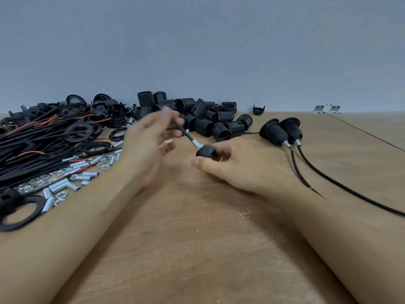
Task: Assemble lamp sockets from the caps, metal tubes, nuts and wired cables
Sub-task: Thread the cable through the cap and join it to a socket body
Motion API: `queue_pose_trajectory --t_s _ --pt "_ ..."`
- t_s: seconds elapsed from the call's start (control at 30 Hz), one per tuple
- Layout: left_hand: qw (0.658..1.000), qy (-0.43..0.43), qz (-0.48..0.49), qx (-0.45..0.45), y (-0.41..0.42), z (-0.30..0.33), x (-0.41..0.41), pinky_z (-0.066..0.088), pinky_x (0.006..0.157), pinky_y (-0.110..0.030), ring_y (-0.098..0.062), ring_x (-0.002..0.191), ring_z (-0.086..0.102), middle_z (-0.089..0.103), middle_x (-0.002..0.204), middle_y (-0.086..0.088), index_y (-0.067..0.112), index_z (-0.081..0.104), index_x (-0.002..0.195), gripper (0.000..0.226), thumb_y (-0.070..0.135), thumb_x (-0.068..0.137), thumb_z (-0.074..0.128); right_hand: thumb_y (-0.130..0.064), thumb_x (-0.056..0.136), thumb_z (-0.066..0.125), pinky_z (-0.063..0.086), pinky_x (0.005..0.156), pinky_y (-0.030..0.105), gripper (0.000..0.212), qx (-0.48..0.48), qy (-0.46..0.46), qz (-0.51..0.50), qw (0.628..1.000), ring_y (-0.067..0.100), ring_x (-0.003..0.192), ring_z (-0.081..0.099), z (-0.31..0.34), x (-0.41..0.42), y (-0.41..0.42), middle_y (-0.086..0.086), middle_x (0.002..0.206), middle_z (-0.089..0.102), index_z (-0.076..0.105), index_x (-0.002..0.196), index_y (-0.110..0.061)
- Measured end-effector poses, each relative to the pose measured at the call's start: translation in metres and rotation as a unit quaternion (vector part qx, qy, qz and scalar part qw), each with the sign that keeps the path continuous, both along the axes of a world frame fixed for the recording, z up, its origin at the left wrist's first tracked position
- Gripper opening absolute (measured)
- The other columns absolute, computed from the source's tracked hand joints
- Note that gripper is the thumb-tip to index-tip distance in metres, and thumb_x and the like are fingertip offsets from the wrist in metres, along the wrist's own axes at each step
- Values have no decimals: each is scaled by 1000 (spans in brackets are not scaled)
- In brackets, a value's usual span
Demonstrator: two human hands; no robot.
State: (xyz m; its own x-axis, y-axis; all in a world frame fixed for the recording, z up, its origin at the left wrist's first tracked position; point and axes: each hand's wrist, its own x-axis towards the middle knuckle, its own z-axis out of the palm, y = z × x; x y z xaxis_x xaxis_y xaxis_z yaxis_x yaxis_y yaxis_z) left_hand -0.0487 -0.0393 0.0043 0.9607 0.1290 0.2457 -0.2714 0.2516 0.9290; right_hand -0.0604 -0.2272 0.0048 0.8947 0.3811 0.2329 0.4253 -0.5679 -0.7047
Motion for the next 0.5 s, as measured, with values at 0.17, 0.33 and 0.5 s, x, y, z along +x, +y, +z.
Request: queue_pose_trajectory --t_s 0.17,0.33,0.5 --pt "995 15 45 -91 18 6 7 53 61 -24 -10 63 64 73 79 1 15 63 92 19 32 98 57 -49 88 60 29 38 18 39 104 149 31 983 9 39 37 13 -3 -3 -6 48 46 73 88 -12" --pt "990 38 -115 74 -16 -5 -10 54 69 -36 -21 75 66 74 92 -10 7 64 108 50 50 81 63 -42 95 56 20 34 17 31 442 267 5 856 8 34 20 20 11 -3 -6 44 29 57 92 -12" --pt "944 -38 -168 283 -36 -15 -24 52 58 -28 -19 58 62 71 66 -2 15 70 99 29 38 95 53 -38 93 64 41 41 18 30 596 206 -97 770 10 45 51 20 21 -17 1 60 57 57 91 -10"
